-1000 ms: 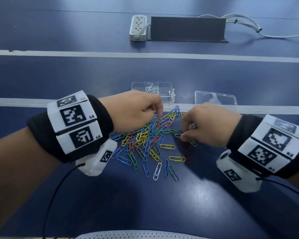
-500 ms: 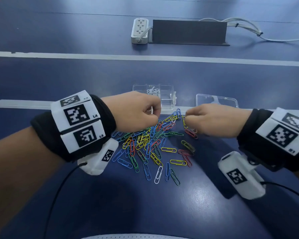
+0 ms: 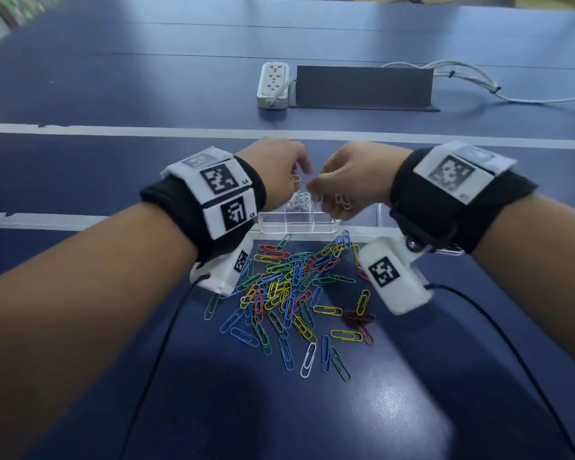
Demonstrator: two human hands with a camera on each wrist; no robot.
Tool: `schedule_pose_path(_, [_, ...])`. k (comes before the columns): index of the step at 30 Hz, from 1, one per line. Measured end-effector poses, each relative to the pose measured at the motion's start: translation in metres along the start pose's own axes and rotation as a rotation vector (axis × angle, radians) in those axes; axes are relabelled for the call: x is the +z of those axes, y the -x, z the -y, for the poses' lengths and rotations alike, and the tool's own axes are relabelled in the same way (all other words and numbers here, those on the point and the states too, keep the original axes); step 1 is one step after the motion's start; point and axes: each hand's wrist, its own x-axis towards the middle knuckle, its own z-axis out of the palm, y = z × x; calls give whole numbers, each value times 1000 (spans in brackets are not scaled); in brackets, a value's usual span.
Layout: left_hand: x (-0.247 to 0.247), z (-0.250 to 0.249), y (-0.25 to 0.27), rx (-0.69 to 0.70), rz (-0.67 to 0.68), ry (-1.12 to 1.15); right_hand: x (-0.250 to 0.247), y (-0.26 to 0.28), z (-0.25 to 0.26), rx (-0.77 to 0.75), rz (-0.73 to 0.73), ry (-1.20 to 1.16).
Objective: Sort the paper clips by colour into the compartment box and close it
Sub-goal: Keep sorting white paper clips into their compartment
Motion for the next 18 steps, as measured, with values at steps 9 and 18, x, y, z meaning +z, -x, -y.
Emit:
schedule_pose_path(9, [0, -3, -12, -94, -10, 74, -7, -29, 17, 67, -84, 188])
schedule_pose_path(18, [-4, 0, -7, -107, -9, 170, -11, -33, 16, 117, -105, 57])
